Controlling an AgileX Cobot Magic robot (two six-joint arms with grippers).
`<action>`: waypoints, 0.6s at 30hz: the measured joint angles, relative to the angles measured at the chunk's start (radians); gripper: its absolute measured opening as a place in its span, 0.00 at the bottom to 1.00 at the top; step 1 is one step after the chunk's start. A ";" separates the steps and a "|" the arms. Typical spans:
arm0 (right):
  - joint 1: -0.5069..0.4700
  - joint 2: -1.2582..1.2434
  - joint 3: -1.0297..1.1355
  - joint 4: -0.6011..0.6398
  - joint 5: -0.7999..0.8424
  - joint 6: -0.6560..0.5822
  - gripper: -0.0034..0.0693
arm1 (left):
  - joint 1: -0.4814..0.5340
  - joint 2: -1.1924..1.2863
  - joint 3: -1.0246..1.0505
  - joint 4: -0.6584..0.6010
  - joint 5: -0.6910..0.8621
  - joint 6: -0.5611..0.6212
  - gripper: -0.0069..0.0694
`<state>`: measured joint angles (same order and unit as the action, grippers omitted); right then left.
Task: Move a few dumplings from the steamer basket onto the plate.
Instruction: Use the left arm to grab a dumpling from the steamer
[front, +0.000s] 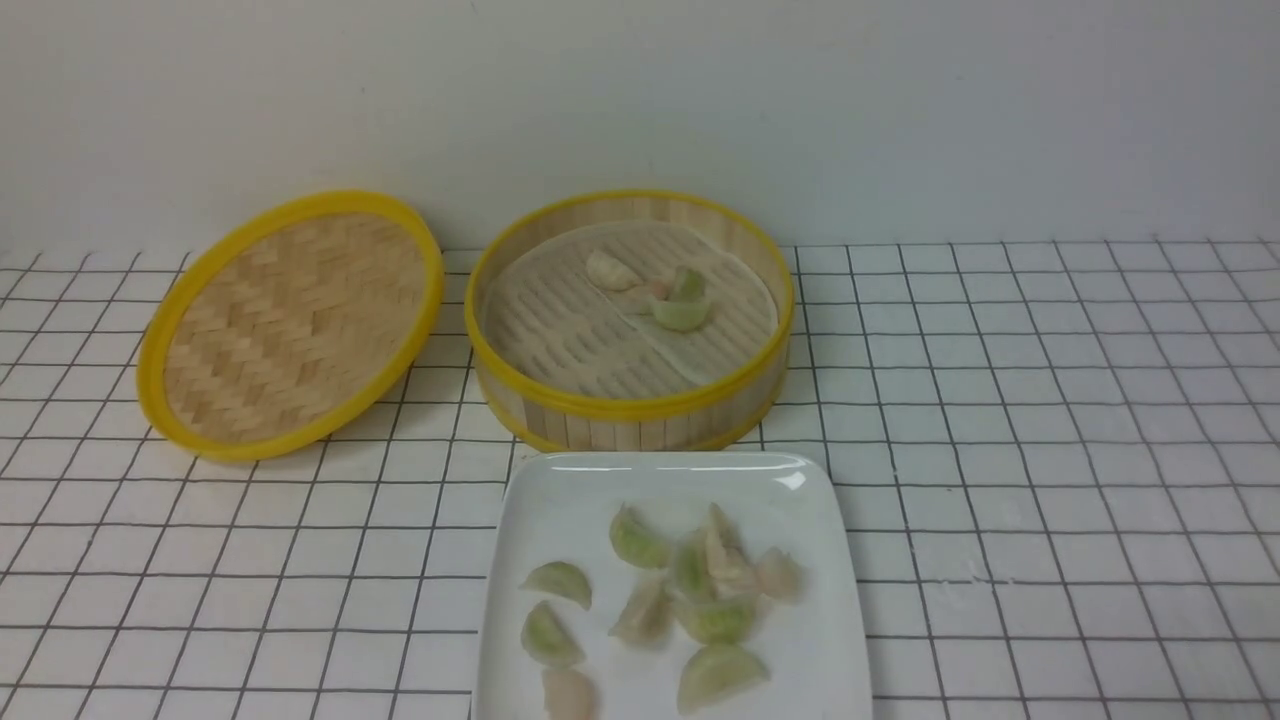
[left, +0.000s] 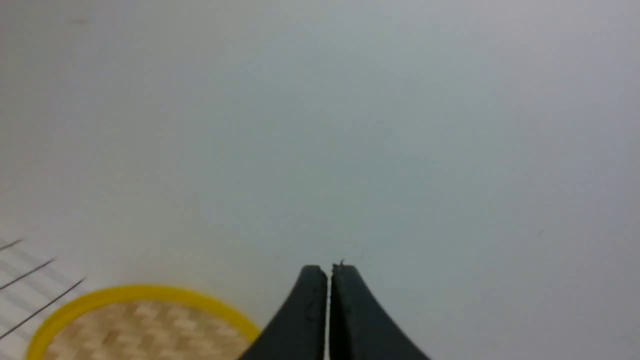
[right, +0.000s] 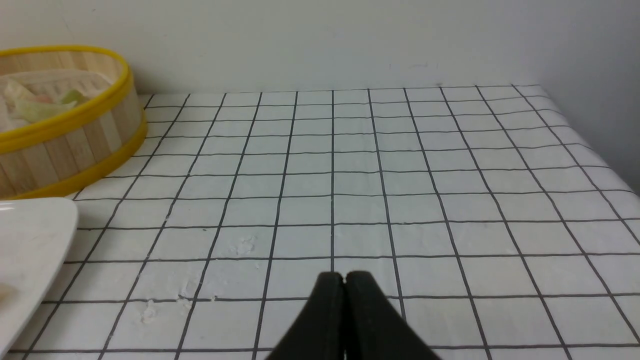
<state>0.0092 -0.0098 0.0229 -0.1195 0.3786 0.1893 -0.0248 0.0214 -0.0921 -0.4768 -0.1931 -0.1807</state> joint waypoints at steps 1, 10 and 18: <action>0.000 0.000 0.000 0.000 0.000 0.000 0.03 | -0.004 0.023 -0.055 0.015 0.031 -0.002 0.08; 0.000 0.000 0.000 0.000 0.000 0.000 0.03 | -0.099 0.786 -0.762 0.208 0.836 0.141 0.08; 0.000 0.000 0.000 0.000 0.000 0.000 0.03 | -0.188 1.426 -1.219 0.184 1.019 0.441 0.08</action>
<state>0.0092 -0.0098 0.0229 -0.1195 0.3786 0.1893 -0.2129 1.4471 -1.3115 -0.2923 0.8257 0.2604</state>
